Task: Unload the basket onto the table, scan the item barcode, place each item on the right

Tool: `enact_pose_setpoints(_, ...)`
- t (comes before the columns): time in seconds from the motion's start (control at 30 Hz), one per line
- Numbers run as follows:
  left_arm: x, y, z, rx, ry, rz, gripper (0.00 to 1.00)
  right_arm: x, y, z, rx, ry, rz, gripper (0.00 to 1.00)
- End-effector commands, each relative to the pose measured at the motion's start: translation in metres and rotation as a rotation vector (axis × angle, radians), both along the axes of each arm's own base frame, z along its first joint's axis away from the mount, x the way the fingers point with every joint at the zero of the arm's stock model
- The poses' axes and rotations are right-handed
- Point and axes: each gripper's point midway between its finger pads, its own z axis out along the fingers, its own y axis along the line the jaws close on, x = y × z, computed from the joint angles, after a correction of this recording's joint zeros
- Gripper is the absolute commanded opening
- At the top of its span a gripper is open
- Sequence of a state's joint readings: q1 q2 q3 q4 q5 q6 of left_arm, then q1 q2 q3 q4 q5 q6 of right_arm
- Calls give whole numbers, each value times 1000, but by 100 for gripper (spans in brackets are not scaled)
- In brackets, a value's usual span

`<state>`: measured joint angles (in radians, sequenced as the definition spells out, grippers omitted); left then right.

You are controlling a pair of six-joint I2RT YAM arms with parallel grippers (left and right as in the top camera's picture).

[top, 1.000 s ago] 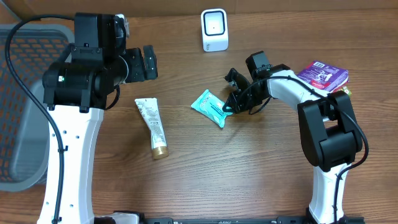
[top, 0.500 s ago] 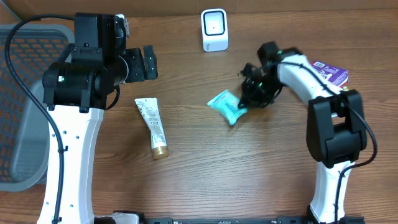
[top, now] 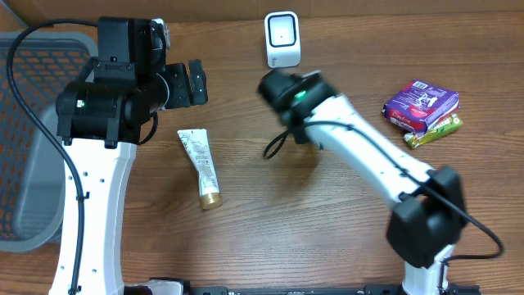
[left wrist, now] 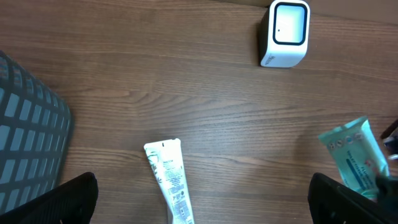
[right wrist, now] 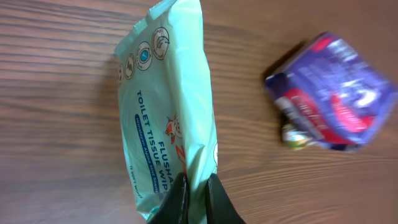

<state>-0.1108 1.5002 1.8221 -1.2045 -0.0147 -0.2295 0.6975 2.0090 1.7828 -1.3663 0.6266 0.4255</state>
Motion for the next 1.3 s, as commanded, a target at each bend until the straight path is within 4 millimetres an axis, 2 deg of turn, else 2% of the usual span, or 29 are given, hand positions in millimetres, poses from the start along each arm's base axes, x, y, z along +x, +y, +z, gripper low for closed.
enact_pose_setpoints(0.0, 2, -2, 4, 2, -12, -15, 99, 18, -20, -1, -291, -175, -22, 4)
enact_pose_setpoints(0.1, 2, -2, 4, 2, -12, -15, 99, 25, -24, -12, -391, -258, -48, 4)
enact_pose_setpoints(0.23, 2, -2, 4, 2, -12, -15, 99, 30, -31, -34, -491, -232, -30, 4)
enact_pose_setpoints(0.37, 2, -2, 4, 2, -12, -15, 100, 27, -27, -53, -512, -196, -11, 4)
enact_pose_setpoints(0.5, 2, -2, 4, 2, -12, -15, 100, 18, -6, -63, -449, -180, 12, 4)
enact_pose_setpoints(0.63, 2, -2, 4, 2, -12, -15, 100, 2, 27, -86, -315, -119, 43, 4)
enact_pose_setpoints(0.67, 2, -2, 4, 2, -12, -15, 100, -3, 36, -92, -282, -87, 64, 13)
enact_pose_setpoints(0.7, 2, -2, 4, 2, -12, -15, 100, -7, 44, -98, -257, -54, 90, 25)
enact_pose_setpoints(0.77, 2, -2, 4, 2, -12, -15, 99, -13, 54, -105, -232, -3, 139, 36)
enact_pose_setpoints(0.97, 2, -2, 4, 1, -12, -15, 100, -22, 70, -109, -228, 41, 223, 42)
enact_pose_setpoints(1.1, 2, -2, 4, 1, -12, -15, 99, -32, 80, -117, -115, 124, 208, 43)
enact_pose_setpoints(1.13, 2, -2, 4, 1, -12, -15, 100, -34, 89, -115, -35, 155, 193, 37)
enact_pose_setpoints(1.17, 2, -2, 4, 2, -12, -15, 99, -34, 95, -111, 32, 165, 172, 35)
enact_pose_setpoints(1.27, 2, -2, 4, 2, -12, -15, 100, -24, 96, -86, 184, 103, 19, 38)
